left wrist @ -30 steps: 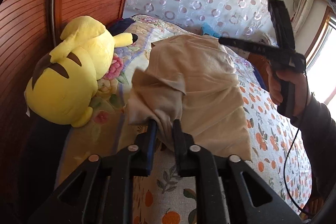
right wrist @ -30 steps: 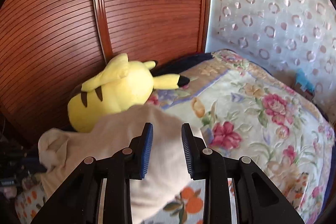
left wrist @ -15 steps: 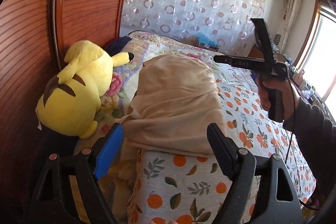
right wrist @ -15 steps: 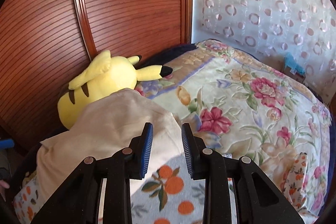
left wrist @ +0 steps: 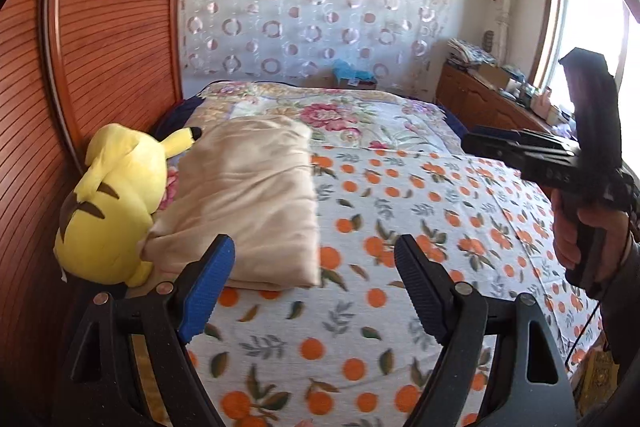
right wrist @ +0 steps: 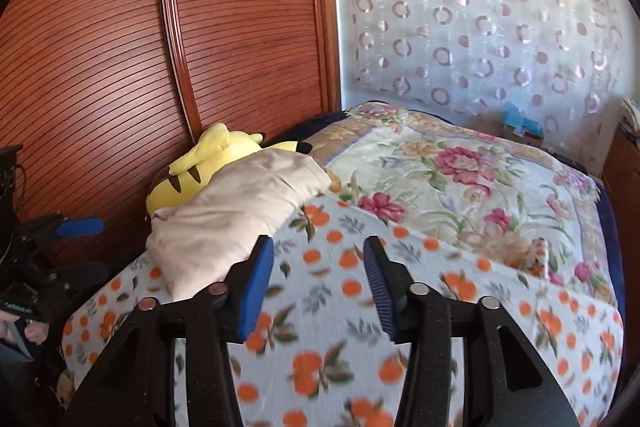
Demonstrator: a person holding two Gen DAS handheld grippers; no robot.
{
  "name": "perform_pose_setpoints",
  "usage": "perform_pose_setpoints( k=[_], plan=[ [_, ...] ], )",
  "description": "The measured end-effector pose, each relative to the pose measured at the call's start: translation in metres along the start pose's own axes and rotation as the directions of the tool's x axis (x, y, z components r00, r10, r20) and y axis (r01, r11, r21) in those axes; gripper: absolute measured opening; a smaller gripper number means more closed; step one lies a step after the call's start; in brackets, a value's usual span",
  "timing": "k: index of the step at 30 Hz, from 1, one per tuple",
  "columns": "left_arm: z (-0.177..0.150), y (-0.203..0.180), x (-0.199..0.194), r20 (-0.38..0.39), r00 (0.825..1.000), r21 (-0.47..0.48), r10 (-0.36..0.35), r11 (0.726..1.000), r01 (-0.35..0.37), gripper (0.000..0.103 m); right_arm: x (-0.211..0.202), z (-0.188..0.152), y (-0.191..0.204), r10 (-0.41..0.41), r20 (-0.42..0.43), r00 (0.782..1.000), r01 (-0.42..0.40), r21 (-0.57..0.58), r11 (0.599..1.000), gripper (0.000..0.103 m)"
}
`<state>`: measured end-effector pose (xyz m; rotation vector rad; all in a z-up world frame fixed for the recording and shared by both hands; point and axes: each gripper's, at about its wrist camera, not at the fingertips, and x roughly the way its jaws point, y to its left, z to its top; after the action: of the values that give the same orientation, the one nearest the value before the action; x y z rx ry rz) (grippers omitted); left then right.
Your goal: Fold small clothes
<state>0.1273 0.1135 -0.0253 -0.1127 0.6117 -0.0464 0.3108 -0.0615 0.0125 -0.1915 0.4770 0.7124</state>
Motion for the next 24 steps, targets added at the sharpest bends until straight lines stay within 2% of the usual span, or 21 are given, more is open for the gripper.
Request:
perform_pose_setpoints(
  k=[4,10,16,24],
  plan=[
    [-0.003,-0.033,-0.005,0.013,1.000,0.040,-0.012,0.999,0.011,0.082,-0.048,-0.030,0.001,-0.050,0.019,0.999,0.050,0.039,0.998,0.064],
    [-0.010,-0.080,-0.016,0.036,0.999,0.088,-0.021,0.996,0.018,0.082,-0.113,-0.068,0.014,-0.146,0.050,0.988,0.141,0.087,0.986,0.068],
    [-0.016,-0.114,-0.038,0.073,0.997,0.117,-0.031,0.993,0.023,0.082,-0.171,-0.093,0.040,-0.273,0.088,0.958,0.258,0.152,0.954,0.071],
    [-0.015,-0.139,-0.064,0.121,0.992,0.124,-0.022,0.992,0.007,0.082,-0.229,-0.119,0.071,-0.371,0.149,0.917,0.337,0.210,0.918,0.071]
  ],
)
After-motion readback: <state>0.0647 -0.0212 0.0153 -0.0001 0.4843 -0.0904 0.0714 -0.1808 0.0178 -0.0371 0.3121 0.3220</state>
